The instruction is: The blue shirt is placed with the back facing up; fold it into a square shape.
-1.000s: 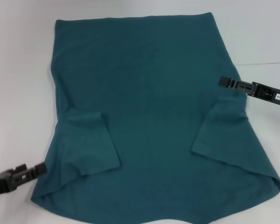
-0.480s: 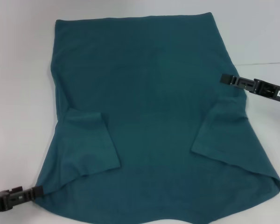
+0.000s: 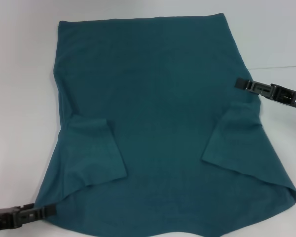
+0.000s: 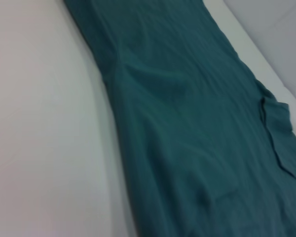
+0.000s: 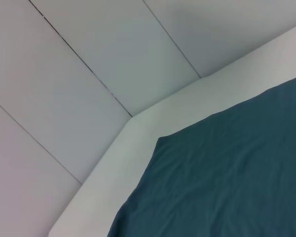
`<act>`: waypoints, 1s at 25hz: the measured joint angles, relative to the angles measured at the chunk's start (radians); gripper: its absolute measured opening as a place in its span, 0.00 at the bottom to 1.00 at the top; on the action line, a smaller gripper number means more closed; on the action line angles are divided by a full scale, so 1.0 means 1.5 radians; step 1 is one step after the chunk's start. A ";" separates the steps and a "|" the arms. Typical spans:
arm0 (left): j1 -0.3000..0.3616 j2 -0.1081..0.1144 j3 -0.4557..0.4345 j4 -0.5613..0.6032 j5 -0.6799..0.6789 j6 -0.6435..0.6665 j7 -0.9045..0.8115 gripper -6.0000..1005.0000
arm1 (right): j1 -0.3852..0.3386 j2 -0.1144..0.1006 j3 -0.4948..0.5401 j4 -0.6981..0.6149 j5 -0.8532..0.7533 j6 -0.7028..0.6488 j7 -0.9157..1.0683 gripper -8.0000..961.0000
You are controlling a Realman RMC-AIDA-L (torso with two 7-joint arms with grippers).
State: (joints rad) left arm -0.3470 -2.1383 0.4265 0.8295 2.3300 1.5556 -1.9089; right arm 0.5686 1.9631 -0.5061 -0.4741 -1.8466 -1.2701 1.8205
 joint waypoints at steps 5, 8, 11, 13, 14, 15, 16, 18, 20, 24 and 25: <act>-0.008 0.000 0.033 -0.002 0.002 0.003 -0.013 0.93 | 0.000 0.000 0.000 0.000 0.000 -0.001 0.000 0.96; -0.014 0.000 0.053 -0.003 0.002 0.003 -0.020 0.93 | -0.001 0.000 0.000 0.000 0.000 -0.001 0.001 0.96; -0.022 0.000 0.059 -0.003 0.002 0.003 -0.023 0.93 | -0.001 0.000 0.000 0.000 0.000 -0.001 0.001 0.96; -0.026 0.000 0.059 -0.003 0.002 0.003 -0.024 0.93 | -0.001 0.000 0.000 0.000 0.000 -0.001 0.001 0.96; -0.028 0.000 0.059 -0.003 0.002 0.003 -0.024 0.93 | -0.002 0.000 0.000 0.000 0.000 -0.001 0.002 0.96; -0.028 0.000 0.059 -0.003 0.002 0.003 -0.024 0.93 | -0.002 0.000 0.000 0.000 0.000 -0.001 0.003 0.96; -0.028 0.000 0.059 -0.003 0.002 0.002 -0.024 0.92 | -0.002 0.000 0.000 0.000 0.000 -0.001 0.003 0.96; -0.029 0.001 0.059 -0.003 0.002 -0.002 -0.025 0.92 | -0.003 0.000 0.000 0.000 0.000 -0.001 0.005 0.96; -0.028 0.002 0.059 -0.003 0.002 -0.003 -0.025 0.92 | -0.003 -0.001 0.000 0.000 0.000 -0.001 0.005 0.96; -0.029 0.002 0.059 0.002 0.002 -0.004 -0.027 0.92 | -0.003 -0.001 0.002 0.000 0.000 -0.001 0.007 0.96; -0.029 0.002 0.059 0.002 0.002 -0.004 -0.027 0.92 | -0.003 -0.001 0.003 0.000 0.000 -0.001 0.007 0.96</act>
State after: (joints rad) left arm -0.3901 -2.1351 0.5154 0.8329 2.3332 1.5495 -1.9488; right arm 0.5645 1.9619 -0.5017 -0.4747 -1.8470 -1.2717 1.8310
